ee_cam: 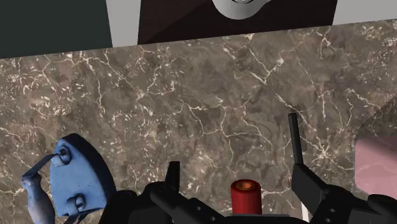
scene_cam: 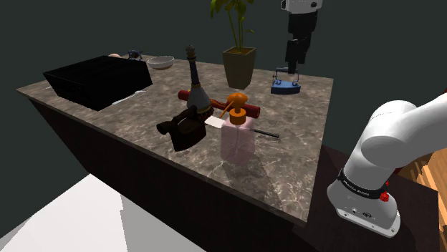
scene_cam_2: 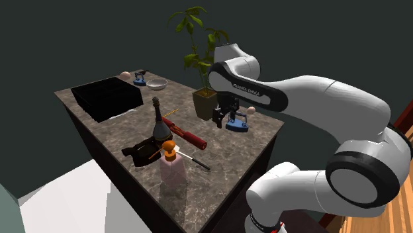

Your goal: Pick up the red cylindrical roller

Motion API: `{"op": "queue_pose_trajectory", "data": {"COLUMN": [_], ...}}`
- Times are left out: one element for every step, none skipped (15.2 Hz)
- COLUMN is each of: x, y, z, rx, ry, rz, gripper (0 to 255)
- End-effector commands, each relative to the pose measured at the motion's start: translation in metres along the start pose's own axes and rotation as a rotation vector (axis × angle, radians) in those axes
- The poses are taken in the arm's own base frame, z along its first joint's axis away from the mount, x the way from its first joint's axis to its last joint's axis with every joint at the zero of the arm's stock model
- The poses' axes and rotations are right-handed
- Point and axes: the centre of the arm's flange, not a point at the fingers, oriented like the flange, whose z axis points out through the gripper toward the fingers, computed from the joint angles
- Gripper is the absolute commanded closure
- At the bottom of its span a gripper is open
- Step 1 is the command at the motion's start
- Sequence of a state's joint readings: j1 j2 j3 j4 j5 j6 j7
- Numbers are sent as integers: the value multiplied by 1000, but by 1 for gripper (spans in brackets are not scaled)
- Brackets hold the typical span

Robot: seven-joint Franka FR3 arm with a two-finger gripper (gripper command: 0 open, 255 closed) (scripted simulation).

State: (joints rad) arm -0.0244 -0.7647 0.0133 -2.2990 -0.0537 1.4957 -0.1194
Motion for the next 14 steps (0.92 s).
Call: {"op": "queue_pose_trajectory", "data": {"x": [0,11,23,34,46,57,69,80,92,103,114,126,137,149], "y": [0,-2,-4,-5,-7,-9,-11,-13,-16,-18,-20,-22,-25,-27], "z": [0,6,11,16,22,27,33,38,43,49,54,59,64,69], "rx": [0,3,7,10,14,17,21,24,28,31,35,38,42,45], "ry": [0,2,5,7,9,11,14,16,18,20,23,25,27,29], "rz": [0,-2,-5,-7,-10,-12,-15,-17,-20,-22,-25,-27,-29,-32], "gripper": [0,0,0,0,0,0,0,0,0,0,0,0,0,0]}}
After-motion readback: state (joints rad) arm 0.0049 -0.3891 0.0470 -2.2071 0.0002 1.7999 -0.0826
